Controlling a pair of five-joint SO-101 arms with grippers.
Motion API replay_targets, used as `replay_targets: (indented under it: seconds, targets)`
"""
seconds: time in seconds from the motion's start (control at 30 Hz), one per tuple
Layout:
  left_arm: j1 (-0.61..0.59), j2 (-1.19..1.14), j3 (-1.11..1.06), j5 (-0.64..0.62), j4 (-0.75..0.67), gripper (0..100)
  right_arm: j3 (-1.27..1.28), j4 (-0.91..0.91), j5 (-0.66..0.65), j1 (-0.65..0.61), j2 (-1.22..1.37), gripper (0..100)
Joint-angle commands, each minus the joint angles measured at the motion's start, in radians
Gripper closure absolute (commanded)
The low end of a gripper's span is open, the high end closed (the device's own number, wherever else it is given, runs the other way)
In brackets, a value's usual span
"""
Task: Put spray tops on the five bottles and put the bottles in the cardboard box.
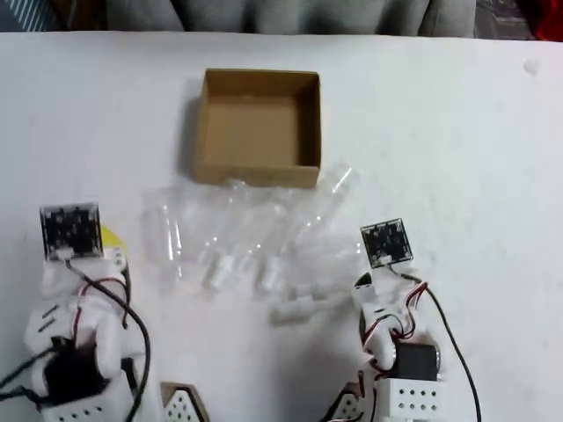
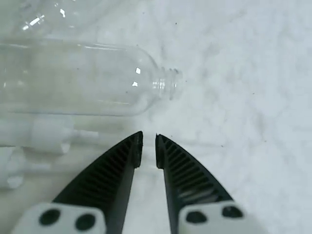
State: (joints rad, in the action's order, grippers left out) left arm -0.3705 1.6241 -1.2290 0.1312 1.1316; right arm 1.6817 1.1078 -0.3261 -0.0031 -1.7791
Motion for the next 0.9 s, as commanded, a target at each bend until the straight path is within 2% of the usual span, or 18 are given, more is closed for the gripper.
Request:
replay_targets:
  seconds: [0.0, 0.43, 0.5, 0.67, 0.87]
  targets:
    - [-0.004, -0.268, 0.198, 0.006, -0.006, 94, 0.009, 0.005, -0.012, 0.008, -0.005, 98.3]
    - [0.177, -0.819, 0.466, 0.003, -0.006, 93, 0.009, 0.005, -0.012, 0.008, -0.002, 98.3]
    - [0.177, -0.897, 0.511, -0.006, -0.006, 89, 0.009, 0.005, -0.012, 0.008, -0.001, 98.3]
    - [0.176, -1.099, 0.594, -0.132, -0.021, 74, 0.009, 0.005, -0.012, 0.008, 0.001, 98.3]
    - [0.176, -1.351, 0.661, -0.192, -0.166, 71, 0.009, 0.005, -0.012, 0.008, 0.001, 98.3]
